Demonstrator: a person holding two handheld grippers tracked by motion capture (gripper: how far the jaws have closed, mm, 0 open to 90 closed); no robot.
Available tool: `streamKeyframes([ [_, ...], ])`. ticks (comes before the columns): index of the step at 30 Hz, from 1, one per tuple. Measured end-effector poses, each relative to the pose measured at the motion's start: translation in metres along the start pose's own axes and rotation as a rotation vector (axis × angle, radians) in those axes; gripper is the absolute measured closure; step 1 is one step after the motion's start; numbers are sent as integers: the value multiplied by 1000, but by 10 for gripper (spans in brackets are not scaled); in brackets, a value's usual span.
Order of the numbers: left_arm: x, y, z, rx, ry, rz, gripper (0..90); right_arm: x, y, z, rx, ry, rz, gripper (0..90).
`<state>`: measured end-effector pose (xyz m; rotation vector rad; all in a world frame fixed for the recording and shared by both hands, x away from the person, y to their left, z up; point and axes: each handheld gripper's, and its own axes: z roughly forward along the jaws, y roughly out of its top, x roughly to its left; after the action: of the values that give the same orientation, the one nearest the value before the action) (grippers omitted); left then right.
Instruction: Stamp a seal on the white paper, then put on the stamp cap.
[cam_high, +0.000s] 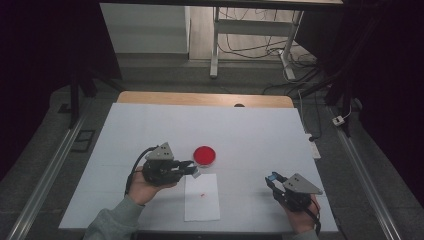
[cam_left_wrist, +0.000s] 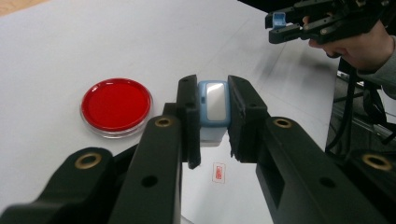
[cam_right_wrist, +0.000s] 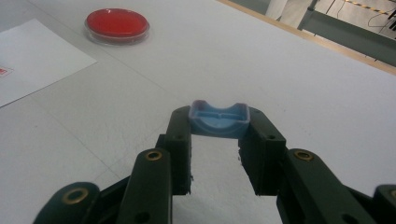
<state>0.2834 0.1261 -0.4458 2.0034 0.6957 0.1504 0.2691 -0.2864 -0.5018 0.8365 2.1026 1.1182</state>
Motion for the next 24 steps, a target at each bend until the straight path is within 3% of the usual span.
streamKeyframes([
  [17,1,-1,-1,0,11,-6,759,0,0,2,6,-1,-1,651],
  [24,3,-1,-1,-4,17,-14,759,2,2,2,-11,20,13,651],
])
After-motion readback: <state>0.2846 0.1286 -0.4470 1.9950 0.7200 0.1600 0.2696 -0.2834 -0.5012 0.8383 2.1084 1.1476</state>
